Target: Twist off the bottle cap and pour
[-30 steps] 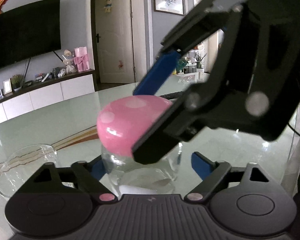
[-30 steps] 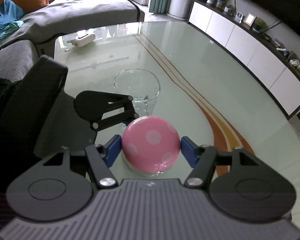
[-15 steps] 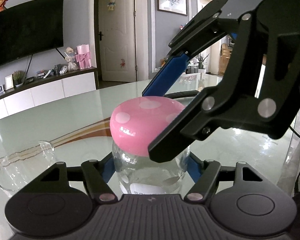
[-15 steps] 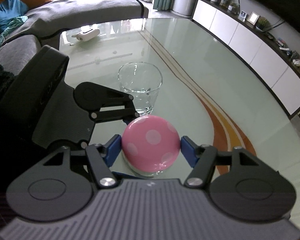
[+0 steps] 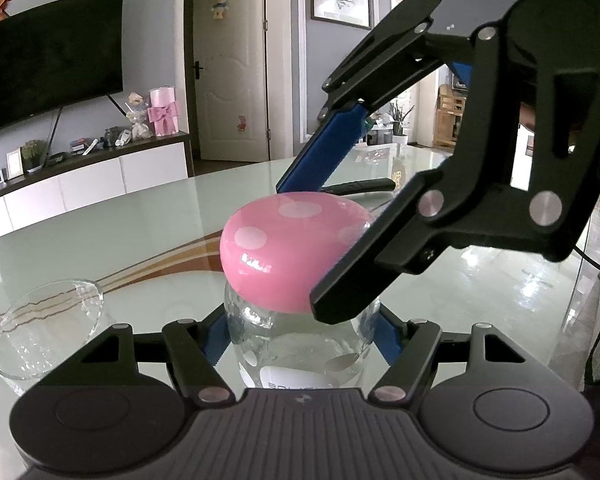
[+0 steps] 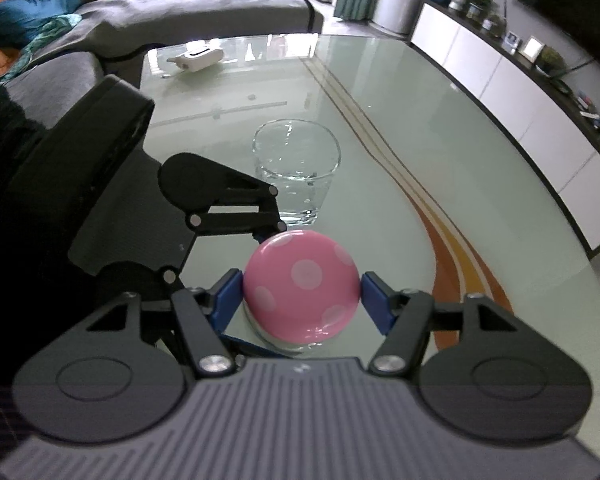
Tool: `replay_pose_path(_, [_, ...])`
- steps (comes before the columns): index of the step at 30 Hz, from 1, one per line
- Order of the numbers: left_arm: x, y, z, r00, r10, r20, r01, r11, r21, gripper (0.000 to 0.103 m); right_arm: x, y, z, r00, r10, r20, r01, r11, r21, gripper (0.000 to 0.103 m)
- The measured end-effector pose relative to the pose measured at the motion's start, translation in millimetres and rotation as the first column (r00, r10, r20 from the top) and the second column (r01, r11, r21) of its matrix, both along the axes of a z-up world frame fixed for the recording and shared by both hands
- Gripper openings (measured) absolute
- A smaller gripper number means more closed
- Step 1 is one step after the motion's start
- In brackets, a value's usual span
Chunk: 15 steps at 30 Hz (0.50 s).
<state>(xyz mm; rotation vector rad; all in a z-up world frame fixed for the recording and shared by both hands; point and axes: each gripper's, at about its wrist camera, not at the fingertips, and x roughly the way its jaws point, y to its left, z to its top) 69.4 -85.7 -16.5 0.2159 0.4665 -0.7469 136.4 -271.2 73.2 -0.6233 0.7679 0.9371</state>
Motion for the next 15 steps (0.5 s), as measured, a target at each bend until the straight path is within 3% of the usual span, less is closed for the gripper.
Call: replay_pose_path(15, [5.3, 2.5, -0.9, 1.000, -0.013, -0.001, 0.013, 1.000, 0.001, 0.073, -0.2, -3.8, -0.3, 0.995, 0.103, 0.015, -0.103, 0.995, -0.008, 0.064])
